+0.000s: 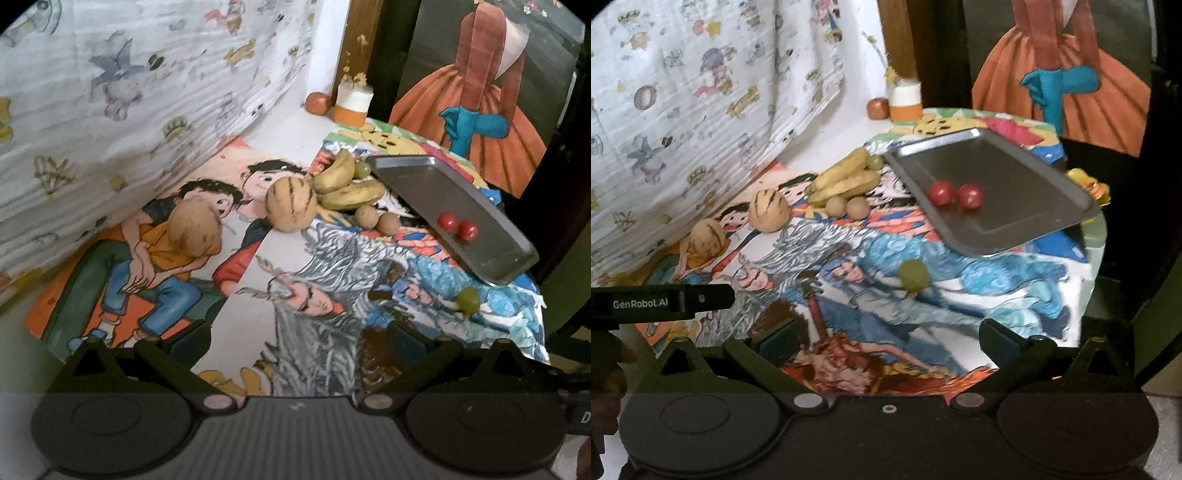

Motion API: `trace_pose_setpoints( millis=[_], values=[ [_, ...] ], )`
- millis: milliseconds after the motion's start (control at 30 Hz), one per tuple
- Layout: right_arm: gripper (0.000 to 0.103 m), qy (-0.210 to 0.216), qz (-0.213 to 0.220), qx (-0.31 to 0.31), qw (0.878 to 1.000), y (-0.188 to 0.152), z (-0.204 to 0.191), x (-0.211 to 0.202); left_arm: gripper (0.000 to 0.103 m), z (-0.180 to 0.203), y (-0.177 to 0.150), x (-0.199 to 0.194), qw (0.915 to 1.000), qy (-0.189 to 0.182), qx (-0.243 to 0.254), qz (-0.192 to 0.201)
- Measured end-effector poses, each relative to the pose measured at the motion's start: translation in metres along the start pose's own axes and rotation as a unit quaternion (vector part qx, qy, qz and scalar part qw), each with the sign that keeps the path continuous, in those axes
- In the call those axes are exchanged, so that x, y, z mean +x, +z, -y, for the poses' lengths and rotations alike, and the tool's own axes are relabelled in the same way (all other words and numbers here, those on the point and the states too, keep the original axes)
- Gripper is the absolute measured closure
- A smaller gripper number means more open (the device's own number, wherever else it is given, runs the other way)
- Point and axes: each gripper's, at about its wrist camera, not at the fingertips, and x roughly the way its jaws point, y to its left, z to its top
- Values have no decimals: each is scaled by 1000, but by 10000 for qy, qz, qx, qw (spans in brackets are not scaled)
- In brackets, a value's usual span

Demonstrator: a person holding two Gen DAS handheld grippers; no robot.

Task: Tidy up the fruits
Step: 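Lift both tools away from the tray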

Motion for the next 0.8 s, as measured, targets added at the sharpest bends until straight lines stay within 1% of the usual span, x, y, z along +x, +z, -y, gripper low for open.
trace_pose_setpoints(
  millis=[133, 400, 633, 800],
  values=[
    [1, 3, -113, -90, 9999, 1, -8, 8, 0, -6, 0, 1, 9999, 92, 6, -66],
    [1, 20, -311, -184, 9993, 7, -14, 28, 0, -21, 4, 11, 9994, 246, -166, -189],
    [1, -49, -317, 75, 9995, 17, -6, 45, 0, -27, 12, 24, 9991, 299, -171, -257],
    [1, 11, -147, 117, 9998, 19, -1, 50, 0, -19, 23, 36, 9995, 180, -11, -264]
  ],
)
